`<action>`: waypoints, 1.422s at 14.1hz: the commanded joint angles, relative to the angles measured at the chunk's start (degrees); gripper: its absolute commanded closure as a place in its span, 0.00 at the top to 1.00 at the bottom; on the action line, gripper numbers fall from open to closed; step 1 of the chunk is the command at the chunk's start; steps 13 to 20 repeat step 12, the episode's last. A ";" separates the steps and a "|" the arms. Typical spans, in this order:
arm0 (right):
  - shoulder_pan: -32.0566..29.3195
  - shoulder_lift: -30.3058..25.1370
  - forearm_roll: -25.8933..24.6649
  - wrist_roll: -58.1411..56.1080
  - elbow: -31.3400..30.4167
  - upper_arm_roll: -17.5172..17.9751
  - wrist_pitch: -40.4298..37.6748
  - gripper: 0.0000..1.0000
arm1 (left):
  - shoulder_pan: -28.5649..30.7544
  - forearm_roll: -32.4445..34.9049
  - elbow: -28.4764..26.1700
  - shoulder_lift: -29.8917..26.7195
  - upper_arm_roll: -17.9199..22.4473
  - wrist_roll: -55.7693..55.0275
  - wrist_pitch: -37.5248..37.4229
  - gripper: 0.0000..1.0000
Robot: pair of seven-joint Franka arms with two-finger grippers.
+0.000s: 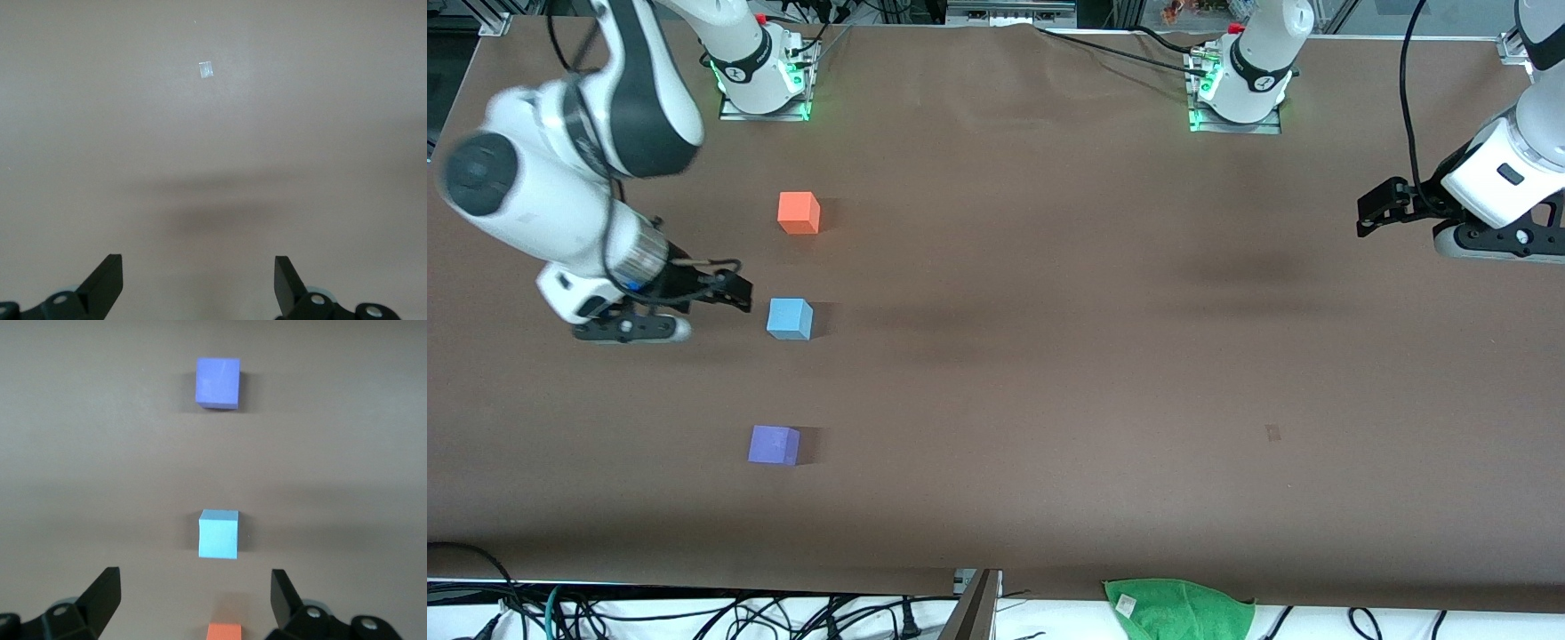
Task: Place blue block between orange and purple blocks
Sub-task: 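Open the right gripper and draw it back from the cube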
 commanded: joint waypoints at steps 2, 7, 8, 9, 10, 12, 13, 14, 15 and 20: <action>-0.31 0.13 1.05 0.39 6.41 -1.68 -7.48 0.99 | 0.53 0.13 -0.79 -1.06 -0.37 1.23 0.05 1.00; -0.22 -6.03 -1.40 -0.57 6.93 -3.26 -15.68 0.99 | 0.53 0.13 -0.79 -1.06 -0.37 1.14 0.05 1.00; -0.31 -6.04 -1.93 -0.66 7.55 -3.43 -15.68 0.99 | 0.53 0.13 -0.88 -1.06 -0.37 1.14 0.05 1.00; -0.31 -6.04 -1.94 -1.00 7.55 -3.96 -15.68 0.99 | 0.53 0.13 -0.79 -1.06 -0.37 1.23 0.05 1.00; -0.31 -6.04 -2.02 -1.10 7.55 -4.14 -15.68 0.99 | 0.53 0.13 -0.79 -1.06 -0.37 1.23 0.05 1.00; -0.22 -6.04 -2.03 -1.10 7.55 -3.96 -15.77 0.99 | 0.53 0.13 -0.79 -1.06 -0.37 1.23 0.05 1.00; -0.22 -6.04 -2.03 -1.10 7.55 -3.96 -15.77 0.99 | 0.53 0.13 -0.79 -1.06 -0.37 1.23 0.05 1.00; -0.22 -6.04 -2.03 -1.10 7.55 -3.96 -15.77 0.99 | 0.53 0.13 -0.79 -1.06 -0.37 1.23 0.05 1.00; -0.22 -6.04 -2.03 -1.10 7.55 -3.96 -15.77 0.99 | 0.53 0.13 -0.79 -1.06 -0.37 1.23 0.05 1.00; -0.22 -6.04 -2.03 -1.10 7.55 -3.96 -15.77 0.99 | 0.53 0.13 -0.79 -1.06 -0.37 1.23 0.05 1.00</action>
